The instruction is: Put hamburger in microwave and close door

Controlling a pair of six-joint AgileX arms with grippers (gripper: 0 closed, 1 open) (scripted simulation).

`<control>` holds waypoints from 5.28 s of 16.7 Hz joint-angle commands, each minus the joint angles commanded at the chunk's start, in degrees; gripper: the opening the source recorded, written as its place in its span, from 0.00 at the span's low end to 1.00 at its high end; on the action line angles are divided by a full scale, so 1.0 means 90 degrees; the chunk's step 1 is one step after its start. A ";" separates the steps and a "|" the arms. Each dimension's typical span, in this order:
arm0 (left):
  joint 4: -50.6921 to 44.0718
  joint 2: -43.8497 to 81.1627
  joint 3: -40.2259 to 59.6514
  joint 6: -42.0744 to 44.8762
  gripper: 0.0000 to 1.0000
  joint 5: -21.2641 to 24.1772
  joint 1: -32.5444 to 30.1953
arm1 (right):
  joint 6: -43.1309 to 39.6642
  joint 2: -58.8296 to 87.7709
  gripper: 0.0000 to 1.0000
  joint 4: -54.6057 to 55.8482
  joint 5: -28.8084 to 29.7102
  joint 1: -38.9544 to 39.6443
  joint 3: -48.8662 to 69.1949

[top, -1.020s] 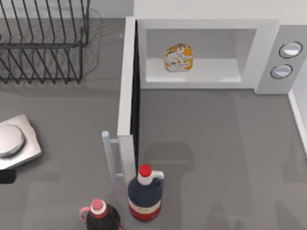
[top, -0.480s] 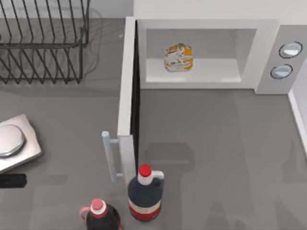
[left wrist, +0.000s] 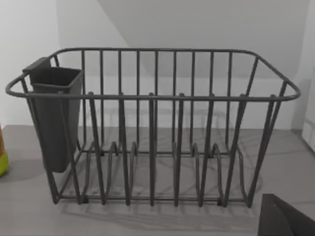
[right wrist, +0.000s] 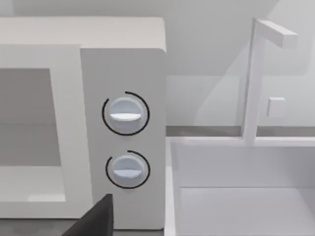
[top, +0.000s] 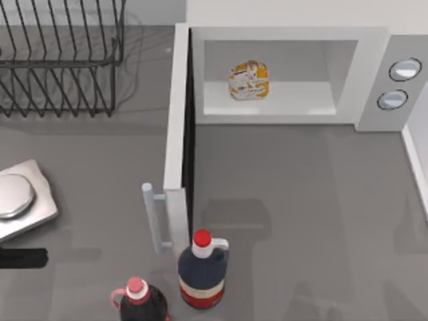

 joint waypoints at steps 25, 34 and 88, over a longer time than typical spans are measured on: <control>0.1251 0.1204 0.0238 0.0083 0.00 -0.2270 -0.2280 | 0.0000 0.0000 1.00 0.0000 0.0000 0.0000 0.0000; 0.0793 0.1624 0.0702 -0.0143 0.00 -0.2356 -0.2416 | 0.0000 0.0000 1.00 0.0000 0.0000 0.0000 0.0000; -0.0592 1.0370 0.4890 -0.4089 0.00 -0.0903 -0.3002 | 0.0000 0.0000 1.00 0.0000 0.0000 0.0000 0.0000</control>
